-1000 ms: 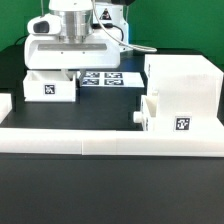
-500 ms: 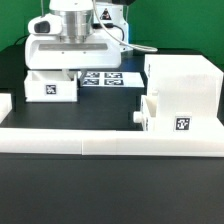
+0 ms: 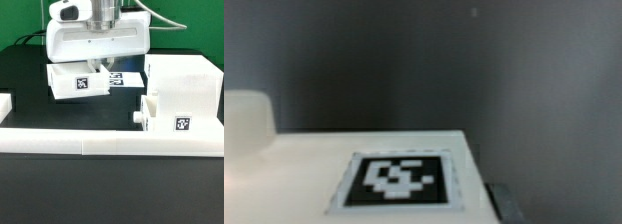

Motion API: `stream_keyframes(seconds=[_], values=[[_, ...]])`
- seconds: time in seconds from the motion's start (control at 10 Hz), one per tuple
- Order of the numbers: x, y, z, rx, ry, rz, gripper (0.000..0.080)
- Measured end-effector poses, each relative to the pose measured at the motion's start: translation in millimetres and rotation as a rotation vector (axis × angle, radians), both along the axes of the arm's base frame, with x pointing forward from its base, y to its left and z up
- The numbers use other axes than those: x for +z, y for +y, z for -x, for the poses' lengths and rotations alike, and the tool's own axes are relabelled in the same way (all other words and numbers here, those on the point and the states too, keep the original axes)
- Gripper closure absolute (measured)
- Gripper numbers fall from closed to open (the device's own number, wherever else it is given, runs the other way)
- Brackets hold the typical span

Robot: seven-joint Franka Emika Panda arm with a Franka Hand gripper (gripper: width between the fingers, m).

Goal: Assemble drawer

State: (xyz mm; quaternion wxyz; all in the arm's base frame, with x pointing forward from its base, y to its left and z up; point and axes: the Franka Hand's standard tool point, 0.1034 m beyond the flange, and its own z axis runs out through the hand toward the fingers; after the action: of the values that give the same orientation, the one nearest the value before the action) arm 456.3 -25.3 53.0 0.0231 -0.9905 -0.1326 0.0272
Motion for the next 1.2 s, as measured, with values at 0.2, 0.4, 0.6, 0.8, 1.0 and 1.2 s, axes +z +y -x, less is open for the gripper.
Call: stream_keyframes(seconds=[0.2, 0.4, 0.6, 0.8, 1.0, 1.2], values=[[3.1, 1.8, -7.1, 0.004, 0.002, -0.002, 0.0757], [2.1, 2.1, -6.1, -0.005, 0.005, -0.002, 0.0757], [0.9, -2.9, -10.3, 0.117, -0.003, -0.009, 0.0757], [4.9, 1.6, -20.4, 0.003, 0.012, -0.006, 0.0757], [4.7, 3.8, -20.2, -0.045, 0.010, -0.002, 0.0757], [3.7, 4.4, -19.8, -0.064, 0.013, -0.001, 0.0757]])
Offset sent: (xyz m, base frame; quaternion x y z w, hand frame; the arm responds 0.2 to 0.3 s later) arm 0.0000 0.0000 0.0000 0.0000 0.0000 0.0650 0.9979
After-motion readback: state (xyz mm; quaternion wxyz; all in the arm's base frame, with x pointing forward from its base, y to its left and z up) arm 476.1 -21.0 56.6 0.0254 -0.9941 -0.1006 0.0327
